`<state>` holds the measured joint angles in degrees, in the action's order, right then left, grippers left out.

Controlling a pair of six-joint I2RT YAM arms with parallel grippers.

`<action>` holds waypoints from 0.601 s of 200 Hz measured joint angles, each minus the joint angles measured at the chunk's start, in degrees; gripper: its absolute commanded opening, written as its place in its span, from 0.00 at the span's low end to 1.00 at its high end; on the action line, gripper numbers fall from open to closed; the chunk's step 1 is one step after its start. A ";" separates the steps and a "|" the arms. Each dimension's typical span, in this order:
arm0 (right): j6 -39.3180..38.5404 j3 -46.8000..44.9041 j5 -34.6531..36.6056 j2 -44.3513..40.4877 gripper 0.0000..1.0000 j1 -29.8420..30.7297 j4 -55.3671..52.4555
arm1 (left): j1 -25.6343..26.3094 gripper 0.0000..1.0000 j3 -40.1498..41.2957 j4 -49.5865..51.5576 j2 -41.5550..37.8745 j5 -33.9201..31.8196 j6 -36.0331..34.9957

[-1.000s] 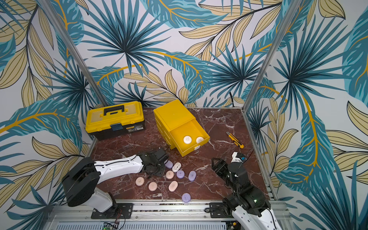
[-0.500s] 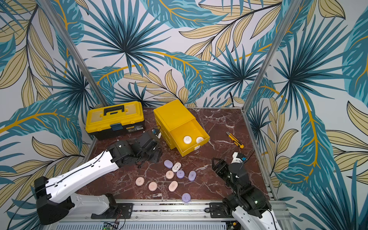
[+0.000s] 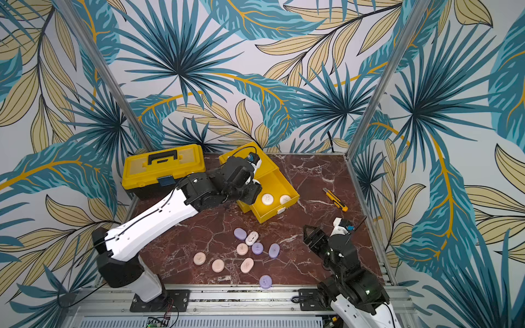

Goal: Put the bluetooth earphones in the drawer according to color
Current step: Place the bluetooth earphone in the drawer.

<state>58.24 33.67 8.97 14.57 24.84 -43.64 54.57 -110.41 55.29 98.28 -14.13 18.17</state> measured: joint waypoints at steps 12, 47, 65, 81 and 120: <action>0.00 0.00 -0.02 0.00 0.79 0.00 0.00 | 0.26 0.45 -3.41 -0.48 3.61 0.59 -1.14; 0.00 0.00 0.00 -0.04 0.79 0.00 -0.09 | 1.53 0.45 -12.13 -0.46 12.37 0.92 -4.48; 0.00 0.00 0.00 -0.35 0.79 0.00 -0.35 | 1.81 0.45 -14.99 -0.39 15.63 0.85 -5.79; 0.00 0.00 0.00 -0.59 0.79 0.00 -0.46 | 2.03 0.45 -17.49 0.07 18.29 0.44 -6.51; 0.00 0.00 0.00 -0.70 0.79 0.00 -1.03 | 1.84 0.45 -21.55 1.46 23.54 -1.92 -8.37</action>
<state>58.24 33.67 8.97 13.87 24.84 -44.66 56.40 -131.96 56.75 121.82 -16.05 9.80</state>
